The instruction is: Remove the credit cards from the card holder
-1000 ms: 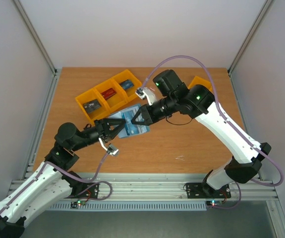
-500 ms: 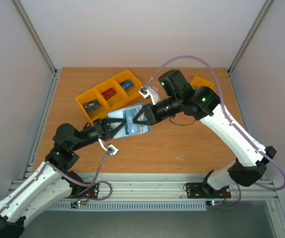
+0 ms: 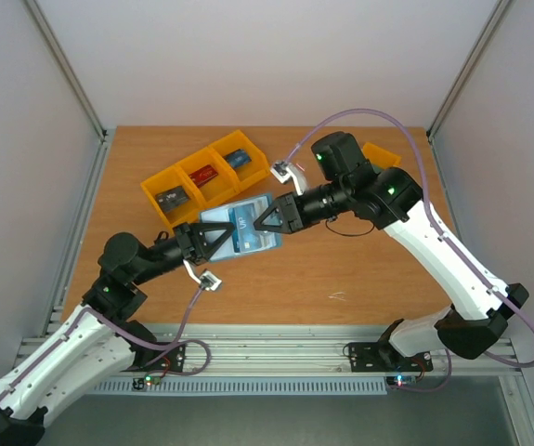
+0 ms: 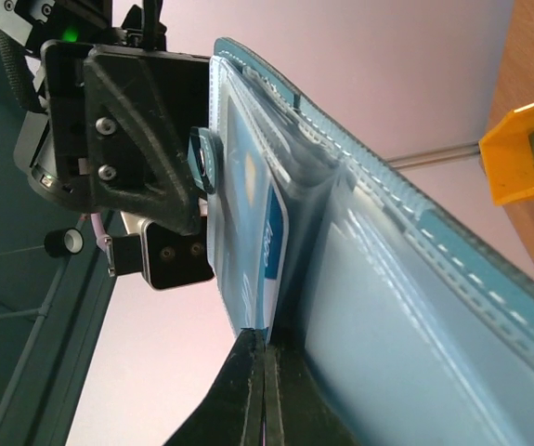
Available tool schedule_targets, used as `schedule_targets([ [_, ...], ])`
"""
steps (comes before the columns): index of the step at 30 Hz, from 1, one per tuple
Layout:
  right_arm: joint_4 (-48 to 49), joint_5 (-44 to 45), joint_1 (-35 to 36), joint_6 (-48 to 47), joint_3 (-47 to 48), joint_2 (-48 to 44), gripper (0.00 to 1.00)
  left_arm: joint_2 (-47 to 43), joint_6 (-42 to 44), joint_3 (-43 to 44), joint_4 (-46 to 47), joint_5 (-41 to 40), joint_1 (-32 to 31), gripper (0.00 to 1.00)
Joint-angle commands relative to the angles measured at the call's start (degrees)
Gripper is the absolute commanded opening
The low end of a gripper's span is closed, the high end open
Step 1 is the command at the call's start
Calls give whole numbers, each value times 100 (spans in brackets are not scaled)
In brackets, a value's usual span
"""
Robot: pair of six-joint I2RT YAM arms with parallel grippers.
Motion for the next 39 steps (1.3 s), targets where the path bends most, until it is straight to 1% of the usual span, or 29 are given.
schedule_targets([
  [1, 319, -298, -113, 165, -106, -206, 20, -70, 95, -36, -52, -154, -9, 0],
  [6, 411, -350, -225, 187, -236, -235, 2, -102, 76, -38, -56, -176, -11, 0],
  [7, 400, -340, -258, 187, -245, -252, 1, -116, 75, -38, -74, -185, -7, 0],
  [13, 430, -377, -619, 461, -462, -439, 1, -177, 74, -46, -202, -283, -5, 0],
  [19, 529, -412, -673, 533, -567, -497, 1, -148, 91, -83, -180, -317, -11, 0],
  [24, 598, -372, -857, 631, -721, -602, 1, -136, 39, -31, -124, -417, -9, 0],
  [26, 713, -552, -875, 705, -803, -604, 1, -133, 0, -19, -136, -399, -8, 0],
  [29, 1135, -970, -867, 942, -965, -542, 1, -128, 88, -40, -207, -214, -6, 0],
  [32, 1250, -1112, -831, 983, -972, -459, 1, -30, 128, -34, -89, -4, -7, 0],
  [36, 1301, -1247, -713, 957, -922, -351, 1, 127, 183, 59, -92, 65, -7, 0],
  [37, 1279, -1235, -706, 942, -918, -344, 1, 135, 192, 67, -99, 65, -11, 1],
  [38, 1281, -1218, -700, 933, -922, -354, 1, 144, 204, 78, -111, 65, -11, 4],
  [39, 1279, -1220, -705, 918, -926, -364, 1, 144, 206, 78, -120, 67, -11, 10],
])
